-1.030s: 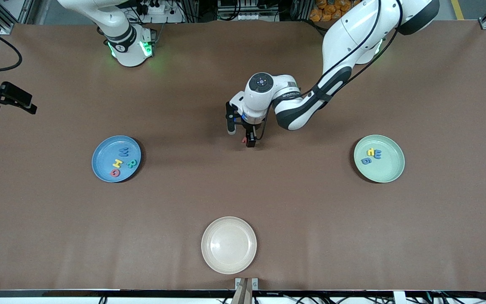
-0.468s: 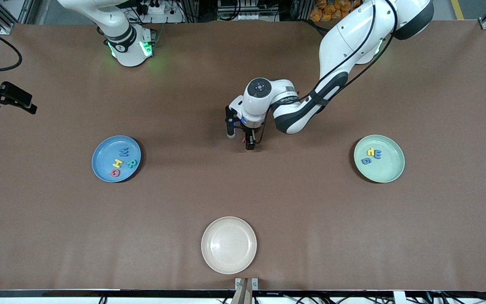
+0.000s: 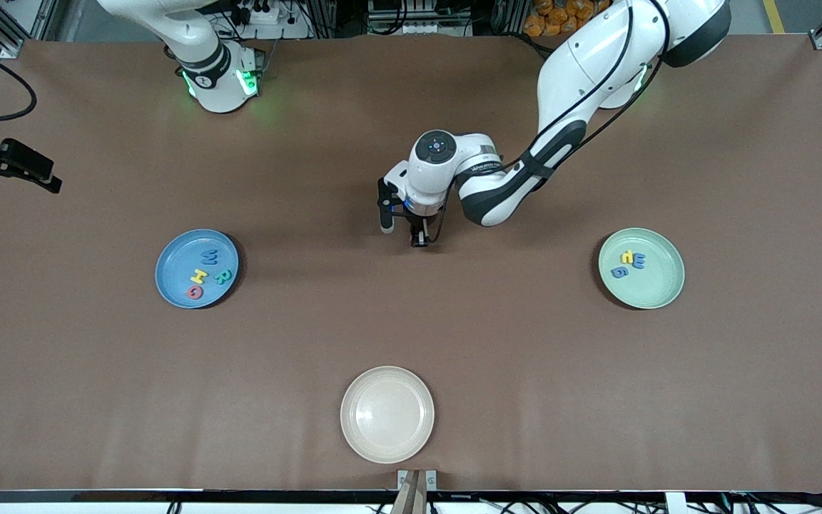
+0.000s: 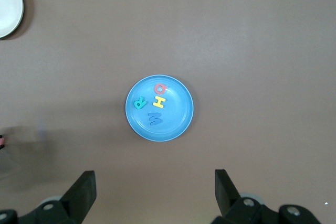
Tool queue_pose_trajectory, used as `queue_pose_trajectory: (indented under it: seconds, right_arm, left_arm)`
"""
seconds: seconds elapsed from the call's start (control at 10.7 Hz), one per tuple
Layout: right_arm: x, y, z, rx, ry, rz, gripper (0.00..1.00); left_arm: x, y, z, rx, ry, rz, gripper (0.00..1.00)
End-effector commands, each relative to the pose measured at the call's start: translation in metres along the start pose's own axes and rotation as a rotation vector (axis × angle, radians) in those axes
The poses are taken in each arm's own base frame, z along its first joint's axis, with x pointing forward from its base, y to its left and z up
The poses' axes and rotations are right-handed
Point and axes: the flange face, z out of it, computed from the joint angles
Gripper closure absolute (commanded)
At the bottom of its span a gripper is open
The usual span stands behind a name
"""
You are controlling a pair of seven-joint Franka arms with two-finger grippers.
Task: Sort uppercase to blue plate, lowercase to green plate
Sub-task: 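Lower the left gripper and grasp the pink w, then carry the pink w to the green plate and release it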
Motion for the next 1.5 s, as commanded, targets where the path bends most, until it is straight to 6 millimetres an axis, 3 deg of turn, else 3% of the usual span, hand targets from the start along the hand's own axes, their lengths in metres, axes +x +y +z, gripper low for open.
queue_pose_trajectory:
  seconds: [0.0, 0.47, 0.75, 0.94, 1.12, 1.4]
  right_arm:
    - [0.005, 0.004, 0.007, -0.010, -0.012, 0.010, 0.00]
    - [0.020, -0.002, 0.019, -0.018, 0.005, 0.003, 0.00]
    - [0.025, -0.006, 0.025, -0.017, 0.005, -0.003, 0.00]
    - [0.025, -0.007, 0.025, -0.017, 0.006, -0.005, 0.00]
    - [0.025, -0.012, 0.025, -0.017, 0.005, -0.012, 0.00]
    - [0.025, -0.017, 0.025, -0.017, 0.005, -0.021, 0.00]
  left_arm:
    - [-0.001, -0.004, 0.010, 0.016, -0.005, 0.023, 0.76]
    - [-0.001, -0.011, 0.002, 0.026, 0.004, -0.003, 0.90]
    - [-0.017, -0.036, -0.019, 0.053, -0.047, -0.027, 1.00]
    - [-0.027, -0.046, -0.043, 0.040, -0.117, -0.067, 1.00]
    - [-0.047, -0.067, -0.068, 0.033, -0.191, -0.035, 1.00]
    - [-0.123, -0.103, -0.094, -0.037, -0.267, 0.035, 1.00]
